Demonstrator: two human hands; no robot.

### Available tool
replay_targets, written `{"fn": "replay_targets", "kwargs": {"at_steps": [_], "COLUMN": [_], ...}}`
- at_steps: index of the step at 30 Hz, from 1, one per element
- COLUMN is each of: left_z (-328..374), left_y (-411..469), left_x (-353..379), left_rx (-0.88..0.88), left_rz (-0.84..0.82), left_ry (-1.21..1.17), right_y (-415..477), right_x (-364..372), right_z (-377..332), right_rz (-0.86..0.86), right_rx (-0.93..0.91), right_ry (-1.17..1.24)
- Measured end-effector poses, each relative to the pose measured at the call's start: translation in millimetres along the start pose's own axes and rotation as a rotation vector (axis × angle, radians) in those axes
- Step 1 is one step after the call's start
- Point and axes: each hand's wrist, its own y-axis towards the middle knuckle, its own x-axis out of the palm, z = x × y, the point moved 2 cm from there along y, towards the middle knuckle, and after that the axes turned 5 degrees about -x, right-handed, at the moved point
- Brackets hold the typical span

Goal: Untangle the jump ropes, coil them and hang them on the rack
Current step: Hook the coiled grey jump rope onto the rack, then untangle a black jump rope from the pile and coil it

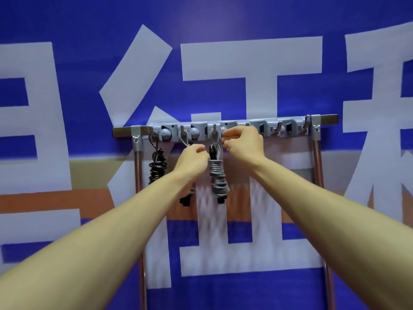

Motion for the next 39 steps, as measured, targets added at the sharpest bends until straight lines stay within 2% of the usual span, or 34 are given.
{"fn": "replay_targets", "kwargs": {"at_steps": [6, 13, 15, 20, 25, 31, 39], "left_z": [-25, -86, -98, -134, -186, -259, -338], "left_y": [-86, -224, -270, -355, -422, -460, -490], "left_x": [-1, 12, 18, 26, 53, 105, 208], "left_rx": [-0.090, -0.168, -0.216, -0.326, -0.474, -0.609, -0.851], "left_rz": [-0.109, -0.205, -0.261, -0.264, -0.387, -0.566, -0.707], "left_ry": [-0.033, 0.015, 0.038, 0.057, 0.087, 0.084, 0.007], "right_y": [-78, -200, -243, -338, -419, -484, -578], "right_x": [-33, -75, -89, -112, -120, -126, -144], "right_z": [5, 23, 30, 58, 105, 197, 337], "right_rz": [-0.238, -0.440, -0.475, -0.562, -0.673, -0.661, -0.529], "right_rx": [0.026, 0.210, 0.288, 0.428, 0.567, 0.803, 1.174], "right_ry": [-0.121, -0.097, -0.080, -0.053, -0.059, -0.144, -0.308]}}
